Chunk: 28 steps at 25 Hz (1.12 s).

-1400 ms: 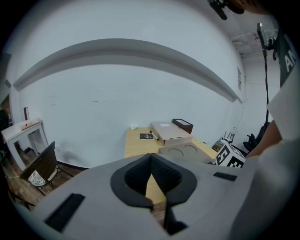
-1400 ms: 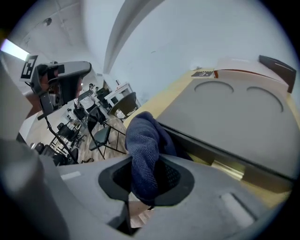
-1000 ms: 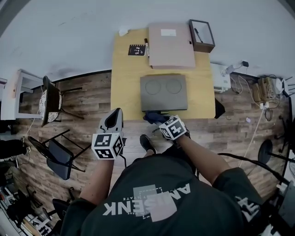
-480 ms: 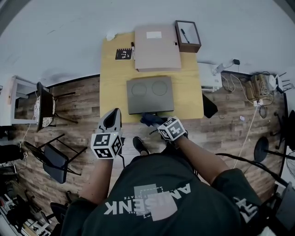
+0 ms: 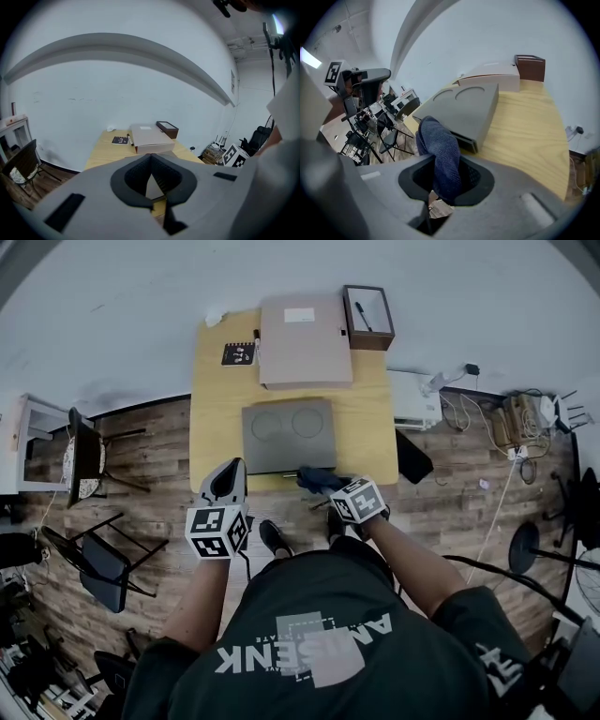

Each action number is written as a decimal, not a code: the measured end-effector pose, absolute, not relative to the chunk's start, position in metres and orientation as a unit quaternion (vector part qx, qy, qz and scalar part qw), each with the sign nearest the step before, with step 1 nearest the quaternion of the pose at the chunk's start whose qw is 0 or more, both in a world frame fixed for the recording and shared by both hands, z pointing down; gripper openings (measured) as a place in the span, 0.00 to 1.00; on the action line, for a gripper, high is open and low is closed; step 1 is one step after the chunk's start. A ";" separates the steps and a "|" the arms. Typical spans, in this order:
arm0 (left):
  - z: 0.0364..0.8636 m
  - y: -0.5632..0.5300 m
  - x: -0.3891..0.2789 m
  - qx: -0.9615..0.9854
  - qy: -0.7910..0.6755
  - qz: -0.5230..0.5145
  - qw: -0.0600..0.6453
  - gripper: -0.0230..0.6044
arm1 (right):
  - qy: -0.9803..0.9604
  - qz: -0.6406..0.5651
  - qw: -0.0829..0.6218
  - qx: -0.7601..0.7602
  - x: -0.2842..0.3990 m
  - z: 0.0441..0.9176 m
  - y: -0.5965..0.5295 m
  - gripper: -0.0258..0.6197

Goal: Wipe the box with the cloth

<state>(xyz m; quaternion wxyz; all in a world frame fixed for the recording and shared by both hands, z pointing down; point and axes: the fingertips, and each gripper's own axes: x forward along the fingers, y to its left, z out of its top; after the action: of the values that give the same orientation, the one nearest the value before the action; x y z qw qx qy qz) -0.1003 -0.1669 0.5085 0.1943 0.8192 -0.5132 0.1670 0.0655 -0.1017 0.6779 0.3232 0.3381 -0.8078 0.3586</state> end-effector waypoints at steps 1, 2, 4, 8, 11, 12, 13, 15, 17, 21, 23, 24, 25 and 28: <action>0.508 -0.168 -0.098 0.819 -0.513 0.166 0.194 0.04 | -0.807 0.358 0.323 0.340 0.070 0.677 -0.102 0.16; 0.507 -0.169 -0.095 0.819 -0.514 0.165 0.194 0.04 | -0.806 0.358 0.323 0.342 0.074 0.677 -0.101 0.16; 0.505 -0.170 -0.090 0.820 -0.513 0.163 0.193 0.04 | -0.803 0.360 0.323 0.348 0.084 0.677 -0.099 0.16; 0.500 -0.175 -0.080 0.823 -0.512 0.158 0.191 0.04 | -0.798 0.368 0.318 0.355 0.107 0.677 -0.095 0.16; 0.499 -0.179 -0.079 0.820 -0.516 0.157 0.190 0.04 | -0.792 0.373 0.317 0.366 0.127 0.677 -0.093 0.16; 0.500 -0.181 -0.079 0.819 -0.518 0.158 0.191 0.04 | -0.788 0.375 0.318 0.371 0.134 0.677 -0.092 0.16; 0.501 -0.183 -0.080 0.817 -0.521 0.158 0.191 0.04 | -0.783 0.378 0.321 0.375 0.142 0.678 -0.092 0.16; 0.501 -0.187 -0.080 0.814 -0.526 0.158 0.190 0.04 | -0.778 0.377 0.330 0.378 0.157 0.676 -0.093 0.16; 0.499 -0.190 -0.079 0.811 -0.530 0.161 0.187 0.04 | -0.785 0.360 0.343 0.370 0.167 0.667 -0.095 0.16; 0.496 -0.189 -0.084 0.799 -0.549 0.159 0.186 0.04 | -0.818 0.319 0.340 0.336 0.165 0.633 -0.107 0.16; 0.495 -0.187 -0.091 0.788 -0.565 0.155 0.190 0.04 | -0.837 0.297 0.333 0.315 0.152 0.615 -0.116 0.16; 0.494 -0.187 -0.094 0.782 -0.573 0.152 0.190 0.04 | -0.847 0.286 0.331 0.304 0.143 0.607 -0.122 0.16; 0.492 -0.187 -0.097 0.777 -0.581 0.149 0.191 0.04 | -0.855 0.276 0.327 0.292 0.132 0.599 -0.127 0.16; 0.485 -0.181 -0.108 0.766 -0.598 0.139 0.192 0.04 | -0.878 0.259 0.312 0.254 0.090 0.580 -0.139 0.16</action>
<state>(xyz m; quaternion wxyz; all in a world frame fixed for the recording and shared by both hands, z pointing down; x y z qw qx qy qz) -0.1075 -0.1814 0.4853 0.1915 0.7656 -0.5982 0.1387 0.0899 -0.1390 0.5801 0.3121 0.2536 -0.8782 0.2590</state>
